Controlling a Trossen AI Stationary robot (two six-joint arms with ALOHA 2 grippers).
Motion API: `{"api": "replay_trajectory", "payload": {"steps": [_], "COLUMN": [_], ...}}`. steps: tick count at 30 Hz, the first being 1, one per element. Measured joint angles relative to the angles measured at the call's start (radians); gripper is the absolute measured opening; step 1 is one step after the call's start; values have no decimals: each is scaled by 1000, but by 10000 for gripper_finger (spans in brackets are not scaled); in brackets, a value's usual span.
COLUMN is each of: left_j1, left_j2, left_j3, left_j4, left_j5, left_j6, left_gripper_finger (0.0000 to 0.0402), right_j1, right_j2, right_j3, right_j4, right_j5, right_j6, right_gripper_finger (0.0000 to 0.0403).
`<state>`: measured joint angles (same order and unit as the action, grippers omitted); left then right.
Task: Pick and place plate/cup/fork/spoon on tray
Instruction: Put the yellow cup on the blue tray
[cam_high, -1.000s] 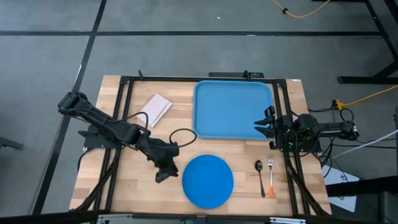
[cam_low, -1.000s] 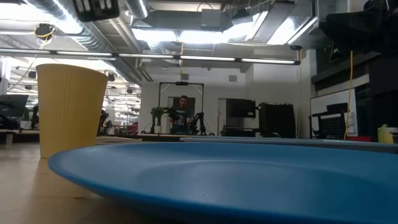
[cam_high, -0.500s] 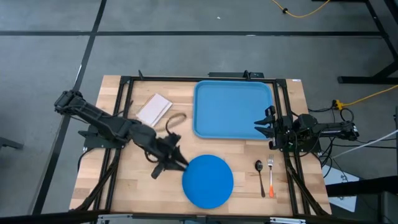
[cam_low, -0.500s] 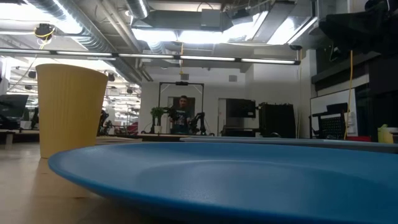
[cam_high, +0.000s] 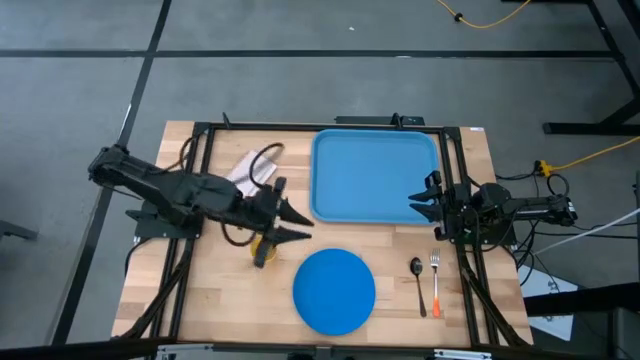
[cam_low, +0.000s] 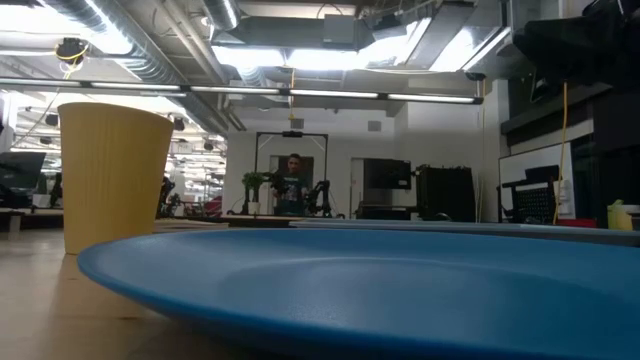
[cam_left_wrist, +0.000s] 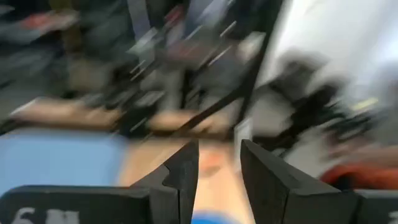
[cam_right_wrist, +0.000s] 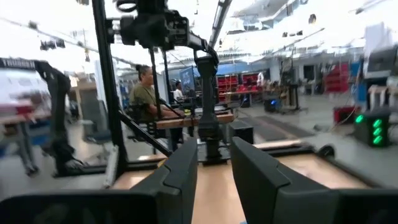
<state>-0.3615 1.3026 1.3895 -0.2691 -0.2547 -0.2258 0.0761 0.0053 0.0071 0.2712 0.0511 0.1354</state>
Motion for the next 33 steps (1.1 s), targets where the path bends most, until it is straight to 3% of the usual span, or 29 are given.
{"api": "replay_trajectory", "payload": {"steps": [4, 10, 23, 33], "left_j1": [-12, -21, -88, -69], "left_j2": [56, 73, 73, 73], "left_j3": [183, 223, 7, 4], "left_j4": [-389, -663, -658, -656], "left_j5": [-172, -160, -128, -176], "left_j6": [-43, -240, -385, -263], "left_gripper_finger": [112, 112, 112, 112], "right_j1": [0, 0, 0, 0], "right_j2": [0, 0, 0, 0], "right_j3": [0, 0, 0, 0], "right_j4": [-14, -23, -30, -30], "right_j5": [-1, -1, -29, -150], "right_j6": [86, 160, 228, 279], "right_gripper_finger": [102, 102, 102, 102]}}
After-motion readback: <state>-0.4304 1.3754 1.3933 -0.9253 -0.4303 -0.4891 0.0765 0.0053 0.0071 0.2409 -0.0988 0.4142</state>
